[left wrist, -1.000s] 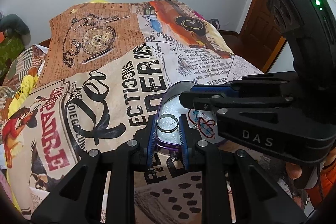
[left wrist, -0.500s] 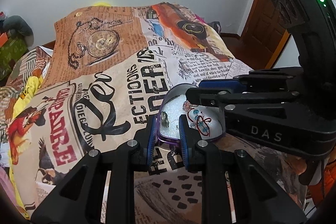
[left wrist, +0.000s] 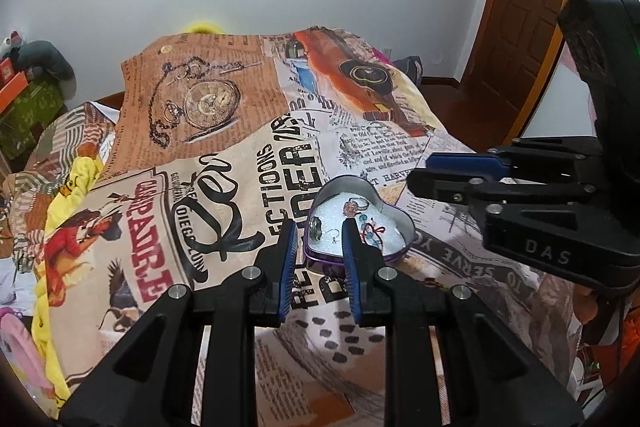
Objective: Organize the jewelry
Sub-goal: 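Lower the rings into the tin and open both grippers, then move the left gripper to the gold bracelet while the right gripper approaches the gold rings, then grasp the gold-and-red bracelet with the left gripper while the right gripper grasps a small earring, then carry the bracelet and earring over the purple heart tin with both grippers, then lower the bracelet and earring into the tin and open both grippers, then grasp a gold ring with the left gripper while the right gripper grasps another gold ring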
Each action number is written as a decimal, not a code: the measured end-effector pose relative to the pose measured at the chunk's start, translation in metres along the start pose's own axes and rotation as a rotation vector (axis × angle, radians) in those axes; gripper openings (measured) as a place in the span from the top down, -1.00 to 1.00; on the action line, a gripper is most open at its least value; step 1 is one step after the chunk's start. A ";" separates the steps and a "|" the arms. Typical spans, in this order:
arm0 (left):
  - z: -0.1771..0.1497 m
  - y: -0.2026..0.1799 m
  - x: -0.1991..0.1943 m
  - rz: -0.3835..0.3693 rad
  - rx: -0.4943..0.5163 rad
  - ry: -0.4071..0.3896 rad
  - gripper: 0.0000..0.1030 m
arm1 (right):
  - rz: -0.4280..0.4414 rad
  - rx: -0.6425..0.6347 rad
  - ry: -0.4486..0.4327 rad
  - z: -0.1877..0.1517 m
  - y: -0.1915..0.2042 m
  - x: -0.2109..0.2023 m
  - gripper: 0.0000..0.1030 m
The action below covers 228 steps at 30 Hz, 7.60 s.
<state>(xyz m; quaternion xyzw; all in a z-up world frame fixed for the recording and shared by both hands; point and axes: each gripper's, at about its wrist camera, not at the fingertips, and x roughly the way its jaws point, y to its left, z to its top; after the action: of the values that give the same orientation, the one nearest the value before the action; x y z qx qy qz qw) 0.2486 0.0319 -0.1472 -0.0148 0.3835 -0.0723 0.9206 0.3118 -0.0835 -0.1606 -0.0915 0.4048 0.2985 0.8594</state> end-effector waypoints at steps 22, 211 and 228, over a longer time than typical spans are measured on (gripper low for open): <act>-0.040 -0.029 -0.016 -0.024 0.010 0.074 0.36 | -0.049 0.074 -0.021 -0.060 -0.009 -0.055 0.27; -0.012 -0.011 -0.011 0.006 0.013 0.014 0.29 | -0.037 0.069 -0.040 -0.048 0.000 -0.024 0.60; -0.055 -0.044 0.031 -0.074 0.054 0.190 0.22 | -0.037 0.133 0.067 -0.093 -0.020 -0.013 0.59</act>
<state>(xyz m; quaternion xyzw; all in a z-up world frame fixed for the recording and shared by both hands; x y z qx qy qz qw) 0.2253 -0.0142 -0.2042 0.0028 0.4661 -0.1176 0.8769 0.2574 -0.1421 -0.2138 -0.0516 0.4506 0.2521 0.8549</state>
